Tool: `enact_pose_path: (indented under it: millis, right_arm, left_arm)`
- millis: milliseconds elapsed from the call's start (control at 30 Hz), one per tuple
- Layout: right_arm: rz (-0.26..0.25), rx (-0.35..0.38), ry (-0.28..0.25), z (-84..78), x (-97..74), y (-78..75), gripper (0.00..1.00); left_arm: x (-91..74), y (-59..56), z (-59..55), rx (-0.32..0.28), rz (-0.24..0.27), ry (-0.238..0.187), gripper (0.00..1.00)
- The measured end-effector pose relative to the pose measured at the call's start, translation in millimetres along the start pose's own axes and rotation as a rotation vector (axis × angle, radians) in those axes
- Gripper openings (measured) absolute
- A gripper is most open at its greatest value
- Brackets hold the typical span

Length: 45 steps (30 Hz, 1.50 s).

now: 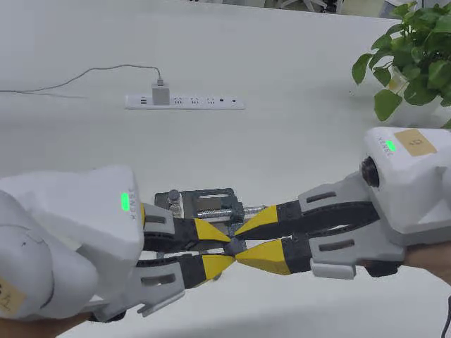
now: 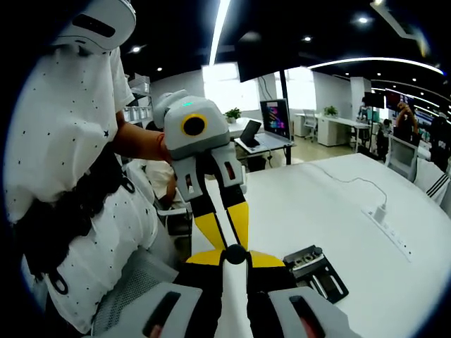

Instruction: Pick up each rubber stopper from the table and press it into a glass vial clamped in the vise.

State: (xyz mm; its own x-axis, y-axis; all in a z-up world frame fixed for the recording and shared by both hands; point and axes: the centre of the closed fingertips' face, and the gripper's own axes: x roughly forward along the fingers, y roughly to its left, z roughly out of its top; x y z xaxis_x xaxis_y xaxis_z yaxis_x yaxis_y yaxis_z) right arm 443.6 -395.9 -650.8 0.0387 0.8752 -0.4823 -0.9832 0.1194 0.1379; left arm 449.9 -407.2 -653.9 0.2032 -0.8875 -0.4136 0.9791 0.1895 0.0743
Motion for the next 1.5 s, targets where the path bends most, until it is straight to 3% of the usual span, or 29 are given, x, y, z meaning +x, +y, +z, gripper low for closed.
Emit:
enact_pose_path:
  millis: [533, 1033, 1500]
  right_arm:
    - [0.011, -0.017, 0.013, -0.7, 2.1, 0.3, 0.05]
    - [0.033, 0.022, 0.02, 0.3, 5.1, 3.3, 0.06]
    - [0.021, 0.007, 0.037, -2.2, 9.6, 3.4, 0.05]
  left_arm:
    - [-1.5, 0.3, -2.5, -0.003, -0.014, 0.005, 0.04]
    - [-4.1, -2.1, -4.7, 0.006, -0.036, -0.009, 0.03]
    - [-3.4, -2.1, -9.8, 0.016, -0.03, -0.004, 0.04]
